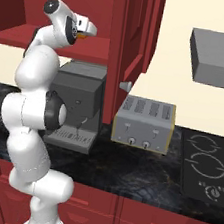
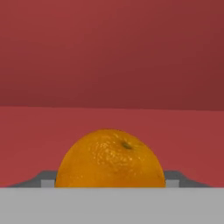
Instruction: Pick the oranges from the cabinet and place them in one bowl. Pick the banana from the sink and place it in the other bowl.
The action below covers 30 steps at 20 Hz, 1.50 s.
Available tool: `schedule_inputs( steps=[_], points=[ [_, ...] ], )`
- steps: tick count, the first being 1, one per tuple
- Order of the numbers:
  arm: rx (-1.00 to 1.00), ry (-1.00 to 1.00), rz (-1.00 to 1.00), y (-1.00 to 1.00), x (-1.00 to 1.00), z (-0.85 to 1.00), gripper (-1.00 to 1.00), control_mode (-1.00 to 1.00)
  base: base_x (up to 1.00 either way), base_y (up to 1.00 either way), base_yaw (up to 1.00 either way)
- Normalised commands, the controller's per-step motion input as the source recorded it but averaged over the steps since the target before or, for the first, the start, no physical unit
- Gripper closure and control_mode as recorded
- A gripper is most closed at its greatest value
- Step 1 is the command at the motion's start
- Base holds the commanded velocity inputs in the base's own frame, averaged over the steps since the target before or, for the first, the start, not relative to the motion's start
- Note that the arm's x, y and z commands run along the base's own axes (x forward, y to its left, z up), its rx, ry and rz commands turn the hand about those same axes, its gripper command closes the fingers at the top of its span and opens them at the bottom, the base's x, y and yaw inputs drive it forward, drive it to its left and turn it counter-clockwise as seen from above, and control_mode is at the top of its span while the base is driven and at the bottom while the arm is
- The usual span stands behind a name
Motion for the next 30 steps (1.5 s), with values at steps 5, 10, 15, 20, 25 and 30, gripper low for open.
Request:
schedule_inputs(
  steps=[5,10,15,20,25,30],
  points=[
    [0.05,0.0,-0.05,0.0,-0.94,0.04,1.0,-1.0,0.0,0.0,0.0],
    [0.0,-0.02,0.0,0.0,-0.96,0.17,1.0,-1.0,0.0,0.0,0.0],
    [0.0,-0.01,-0.04,-0.04,-0.77,0.31,1.0,-1.0,0.0,0.0,0.0],
    [0.03,0.07,-0.05,0.0,-0.87,0.19,1.0,-1.0,0.0,0.0,0.0],
    [0.06,0.17,-0.02,-0.01,-0.94,0.0,1.0,-1.0,0.0,0.0,0.0],
    [0.02,0.19,0.0,-0.16,-0.96,0.0,1.0,-1.0,0.0,0.0,0.0]
  ],
)
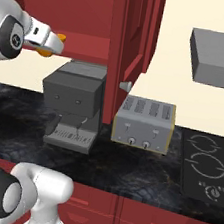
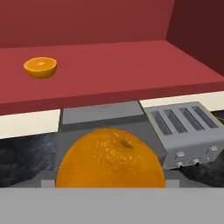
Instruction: Pick the oranges from the cabinet and place them in one bowl. Pick the banana from the sink and place it in the other bowl.
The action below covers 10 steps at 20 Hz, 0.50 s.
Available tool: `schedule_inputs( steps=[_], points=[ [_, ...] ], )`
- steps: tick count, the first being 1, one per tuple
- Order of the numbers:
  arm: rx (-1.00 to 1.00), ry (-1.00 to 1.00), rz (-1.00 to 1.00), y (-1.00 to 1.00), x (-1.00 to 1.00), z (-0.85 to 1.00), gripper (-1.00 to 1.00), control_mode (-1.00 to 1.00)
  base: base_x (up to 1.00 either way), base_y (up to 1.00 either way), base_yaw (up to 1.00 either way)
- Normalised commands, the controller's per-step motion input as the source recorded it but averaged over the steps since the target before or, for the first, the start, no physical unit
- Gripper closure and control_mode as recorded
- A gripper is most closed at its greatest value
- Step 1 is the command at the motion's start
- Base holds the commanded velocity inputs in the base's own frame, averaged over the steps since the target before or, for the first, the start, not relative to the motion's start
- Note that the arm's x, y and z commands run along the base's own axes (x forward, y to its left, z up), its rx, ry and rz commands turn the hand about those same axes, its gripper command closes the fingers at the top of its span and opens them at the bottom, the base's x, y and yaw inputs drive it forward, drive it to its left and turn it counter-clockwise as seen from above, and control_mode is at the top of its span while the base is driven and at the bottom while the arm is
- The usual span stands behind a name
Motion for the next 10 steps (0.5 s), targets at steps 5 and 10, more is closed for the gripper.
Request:
schedule_inputs(
  steps=[5,10],
  points=[
    [0.05,0.21,0.0,-0.27,-0.98,-0.05,1.0,-1.0,0.0,0.0,0.0],
    [0.09,0.06,-0.02,-0.38,-1.0,-0.35,1.0,-1.0,0.0,0.0,0.0]
  ],
)
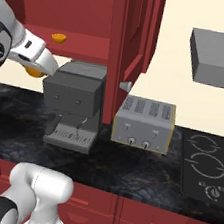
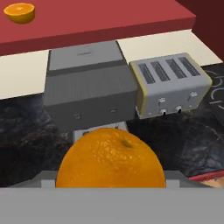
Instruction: Pick the oranges from the cabinet and place them in one bowl. Pick the banana from the sink and place it in the other bowl.
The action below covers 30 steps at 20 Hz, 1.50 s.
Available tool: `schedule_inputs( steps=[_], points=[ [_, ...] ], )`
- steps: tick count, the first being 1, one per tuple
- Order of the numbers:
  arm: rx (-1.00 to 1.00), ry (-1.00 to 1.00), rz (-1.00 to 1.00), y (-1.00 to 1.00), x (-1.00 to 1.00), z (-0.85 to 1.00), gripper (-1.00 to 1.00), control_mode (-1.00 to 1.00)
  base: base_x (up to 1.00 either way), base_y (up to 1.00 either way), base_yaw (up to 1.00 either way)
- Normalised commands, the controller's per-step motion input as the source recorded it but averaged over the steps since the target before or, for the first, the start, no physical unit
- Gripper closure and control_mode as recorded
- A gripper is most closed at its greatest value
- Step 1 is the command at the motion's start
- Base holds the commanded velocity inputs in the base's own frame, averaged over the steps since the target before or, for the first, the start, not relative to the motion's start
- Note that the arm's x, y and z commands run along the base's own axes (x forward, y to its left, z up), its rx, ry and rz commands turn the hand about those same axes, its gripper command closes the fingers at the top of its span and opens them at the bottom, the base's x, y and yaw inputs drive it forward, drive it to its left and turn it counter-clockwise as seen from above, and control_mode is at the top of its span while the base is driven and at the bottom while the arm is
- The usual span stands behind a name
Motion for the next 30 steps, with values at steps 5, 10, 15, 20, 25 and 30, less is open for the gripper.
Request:
schedule_inputs(
  steps=[5,10,15,20,25,30],
  points=[
    [0.11,0.12,-0.02,-0.28,-0.94,-0.08,1.0,-1.0,0.0,0.0,0.0],
    [0.04,0.12,-0.01,-0.16,-0.57,-0.13,1.0,-1.0,0.0,0.0,0.0],
    [0.0,0.01,0.0,0.0,-0.06,-0.01,1.0,-1.0,0.0,0.0,0.0],
    [0.0,0.0,0.0,0.0,0.0,0.0,1.0,1.0,-0.37,-0.02,0.02],
    [0.0,0.0,0.0,0.0,0.0,0.0,1.0,1.0,-0.23,0.07,0.42],
    [0.0,0.0,0.0,0.0,0.0,0.0,1.0,1.0,0.0,0.11,0.5]
  ],
)
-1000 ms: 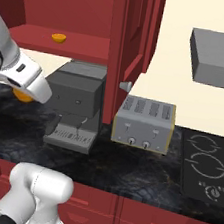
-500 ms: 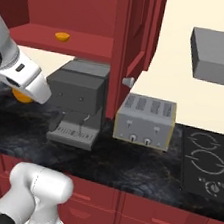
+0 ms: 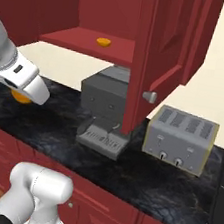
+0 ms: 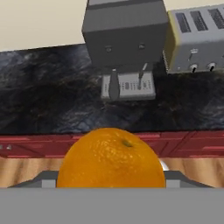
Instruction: Pick the oranges from the cabinet and place them in one bowl. Pick the banana from the sink and place it in the other bowl.
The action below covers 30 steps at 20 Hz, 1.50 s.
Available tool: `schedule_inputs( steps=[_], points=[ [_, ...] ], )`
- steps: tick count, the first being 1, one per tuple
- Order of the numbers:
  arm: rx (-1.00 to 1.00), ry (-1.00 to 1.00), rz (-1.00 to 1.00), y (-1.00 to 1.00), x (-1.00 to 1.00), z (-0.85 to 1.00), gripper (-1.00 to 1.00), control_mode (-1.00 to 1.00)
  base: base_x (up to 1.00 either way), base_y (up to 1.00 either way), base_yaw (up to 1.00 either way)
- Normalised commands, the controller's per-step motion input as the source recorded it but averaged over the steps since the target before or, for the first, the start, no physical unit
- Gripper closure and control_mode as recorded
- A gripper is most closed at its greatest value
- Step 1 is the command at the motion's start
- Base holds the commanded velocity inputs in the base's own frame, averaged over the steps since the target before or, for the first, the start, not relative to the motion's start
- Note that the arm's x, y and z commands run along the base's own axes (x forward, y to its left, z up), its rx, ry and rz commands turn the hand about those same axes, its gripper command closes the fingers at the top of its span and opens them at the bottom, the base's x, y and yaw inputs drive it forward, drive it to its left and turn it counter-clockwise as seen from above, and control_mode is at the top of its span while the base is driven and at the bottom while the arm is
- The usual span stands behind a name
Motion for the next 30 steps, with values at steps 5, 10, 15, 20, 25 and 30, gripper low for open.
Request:
schedule_inputs(
  steps=[5,10,15,20,25,30],
  points=[
    [0.0,0.0,0.0,0.0,0.0,0.0,1.0,1.0,0.0,0.1,0.5],
    [0.0,0.0,0.0,0.0,0.0,0.0,1.0,1.0,0.0,0.12,0.5],
    [0.0,0.0,0.0,0.0,0.0,0.0,1.0,1.0,0.0,0.16,0.5],
    [0.0,0.0,0.0,0.0,0.0,0.0,1.0,1.0,0.0,0.21,0.49],
    [0.0,0.0,0.0,0.0,0.0,0.0,1.0,1.0,-0.02,0.25,0.49],
    [0.0,0.0,0.0,0.0,0.0,0.0,1.0,1.0,-0.03,0.23,0.5]
  ],
)
